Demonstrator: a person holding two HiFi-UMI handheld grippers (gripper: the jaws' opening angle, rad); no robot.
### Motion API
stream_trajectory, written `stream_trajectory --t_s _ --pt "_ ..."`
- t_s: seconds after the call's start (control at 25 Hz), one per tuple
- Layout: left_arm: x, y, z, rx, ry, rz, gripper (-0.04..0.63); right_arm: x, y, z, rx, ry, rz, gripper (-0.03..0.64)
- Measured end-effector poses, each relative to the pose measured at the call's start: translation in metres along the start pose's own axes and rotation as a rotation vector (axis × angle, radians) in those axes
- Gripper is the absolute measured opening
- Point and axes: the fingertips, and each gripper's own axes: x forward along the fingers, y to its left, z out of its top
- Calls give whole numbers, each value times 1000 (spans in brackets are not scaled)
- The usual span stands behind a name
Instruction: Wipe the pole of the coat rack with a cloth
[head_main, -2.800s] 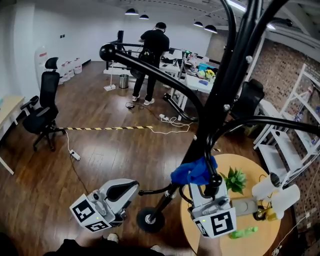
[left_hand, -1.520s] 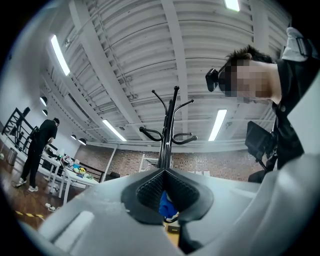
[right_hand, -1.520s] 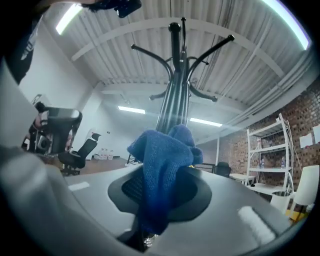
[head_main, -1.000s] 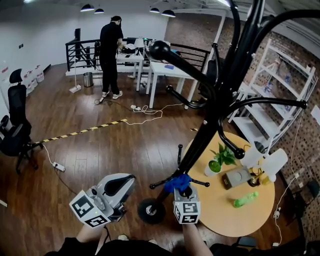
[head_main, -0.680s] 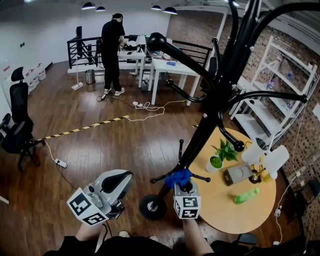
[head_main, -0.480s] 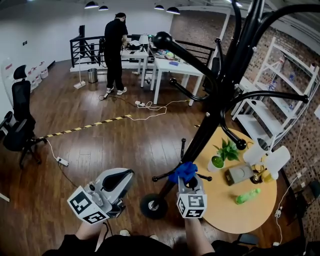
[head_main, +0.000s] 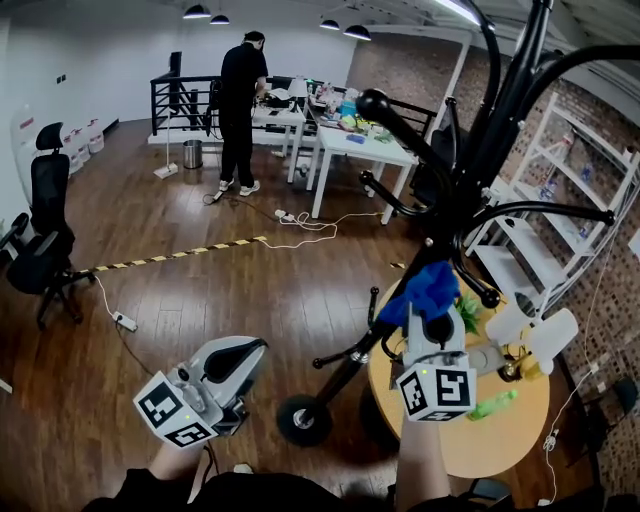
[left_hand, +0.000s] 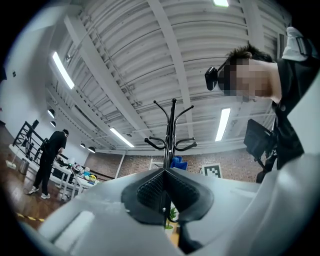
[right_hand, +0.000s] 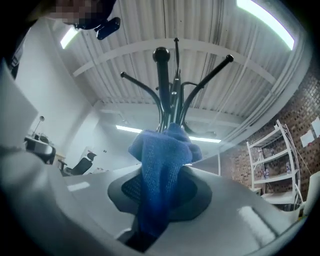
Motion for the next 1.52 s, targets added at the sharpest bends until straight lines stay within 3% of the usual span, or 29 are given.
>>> stream_trajectory --t_s 0.24,0.56,0.8,1.32,1.52 --pt "-3 2 2 14 -8 10 3 15 -9 59 -45 -107 1 86" --pt "-3 12 1 13 -19 20 3 10 -6 43 -72 -106 4 84" --pt "1 15 -1 4 -17 8 3 -9 5 -22 -32 10 28 84" --pt "10 17 -10 -22 10 -23 3 -72 39 -240 80 482 48 84" --pt "10 16 -15 -28 24 -25 3 -80 44 -261 195 468 42 84"
